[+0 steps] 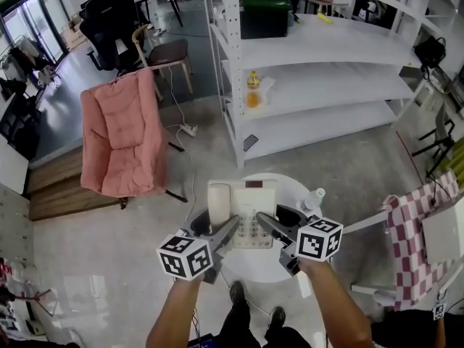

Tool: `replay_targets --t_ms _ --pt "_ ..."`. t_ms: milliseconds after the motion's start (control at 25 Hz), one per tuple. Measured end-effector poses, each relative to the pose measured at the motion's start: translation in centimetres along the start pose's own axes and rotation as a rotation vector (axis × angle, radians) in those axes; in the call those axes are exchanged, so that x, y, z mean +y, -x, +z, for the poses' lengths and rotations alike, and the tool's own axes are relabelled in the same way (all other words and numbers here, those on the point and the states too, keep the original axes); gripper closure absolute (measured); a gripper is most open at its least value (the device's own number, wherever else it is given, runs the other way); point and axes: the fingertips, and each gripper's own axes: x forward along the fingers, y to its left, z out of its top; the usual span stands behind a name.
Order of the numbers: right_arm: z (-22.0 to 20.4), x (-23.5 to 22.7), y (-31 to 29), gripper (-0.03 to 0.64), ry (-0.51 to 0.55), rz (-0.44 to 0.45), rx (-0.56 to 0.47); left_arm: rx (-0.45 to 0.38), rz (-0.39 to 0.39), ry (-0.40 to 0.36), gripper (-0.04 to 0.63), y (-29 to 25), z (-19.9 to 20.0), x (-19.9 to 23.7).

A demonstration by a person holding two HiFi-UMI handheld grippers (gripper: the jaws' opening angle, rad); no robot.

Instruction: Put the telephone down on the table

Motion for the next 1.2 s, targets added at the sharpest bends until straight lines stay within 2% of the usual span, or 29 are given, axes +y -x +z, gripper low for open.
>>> replay_targets --t_ms 1200 --pt "-9.2 -9.6 -8.5 0.402 -0.155 -0.061 0.085 0.172 0.020 0.118 0.275 -6.3 -9.4 11.3"
